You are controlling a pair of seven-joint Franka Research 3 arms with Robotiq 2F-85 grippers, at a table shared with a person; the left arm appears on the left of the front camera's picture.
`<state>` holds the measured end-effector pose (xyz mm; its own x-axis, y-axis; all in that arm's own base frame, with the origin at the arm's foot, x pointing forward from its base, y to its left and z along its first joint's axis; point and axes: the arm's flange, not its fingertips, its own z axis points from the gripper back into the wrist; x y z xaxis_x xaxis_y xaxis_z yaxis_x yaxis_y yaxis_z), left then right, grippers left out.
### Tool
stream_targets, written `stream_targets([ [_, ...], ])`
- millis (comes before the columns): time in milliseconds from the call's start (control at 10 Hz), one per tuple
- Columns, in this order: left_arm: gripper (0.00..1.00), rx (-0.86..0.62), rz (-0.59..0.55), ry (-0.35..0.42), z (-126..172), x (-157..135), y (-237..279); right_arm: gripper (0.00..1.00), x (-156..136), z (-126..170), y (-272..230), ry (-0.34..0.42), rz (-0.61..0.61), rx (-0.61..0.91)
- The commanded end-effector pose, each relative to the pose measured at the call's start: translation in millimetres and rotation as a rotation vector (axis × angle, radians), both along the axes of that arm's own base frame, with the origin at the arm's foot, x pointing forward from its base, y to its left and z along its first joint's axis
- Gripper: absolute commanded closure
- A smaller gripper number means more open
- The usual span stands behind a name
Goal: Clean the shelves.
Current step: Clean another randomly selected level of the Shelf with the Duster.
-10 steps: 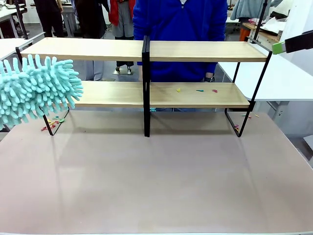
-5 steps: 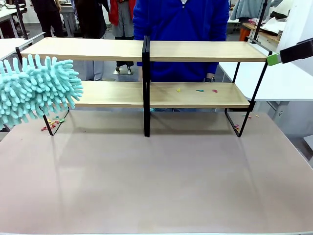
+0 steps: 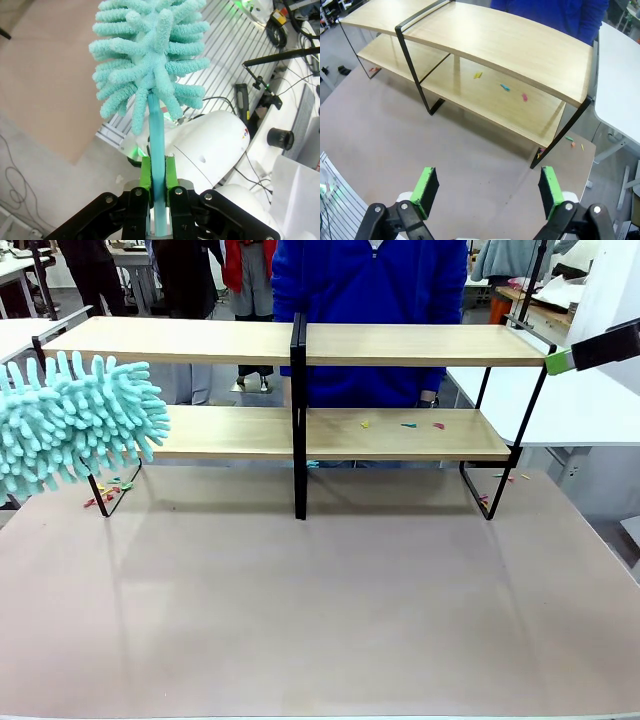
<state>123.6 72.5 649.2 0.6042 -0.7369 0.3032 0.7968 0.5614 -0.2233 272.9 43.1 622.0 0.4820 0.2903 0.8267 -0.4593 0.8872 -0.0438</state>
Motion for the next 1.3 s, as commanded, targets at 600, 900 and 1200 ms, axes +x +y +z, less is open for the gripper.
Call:
stream_targets([
  [600,0.88,0.000,0.000,0.000,0.0,0.0,0.0,0.00,0.4,-0.1,-0.6,0.001,0.004,0.005],
  [900,0.88,0.000,0.000,0.000,0.0,0.0,0.0,0.00,0.4,-0.1,-0.6,0.001,0.004,0.005],
  [1200,0.88,0.075,0.113,0.092,-16.2,63.8,-78.6,0.00,0.4,-0.1,-0.6,0.001,0.004,0.005],
])
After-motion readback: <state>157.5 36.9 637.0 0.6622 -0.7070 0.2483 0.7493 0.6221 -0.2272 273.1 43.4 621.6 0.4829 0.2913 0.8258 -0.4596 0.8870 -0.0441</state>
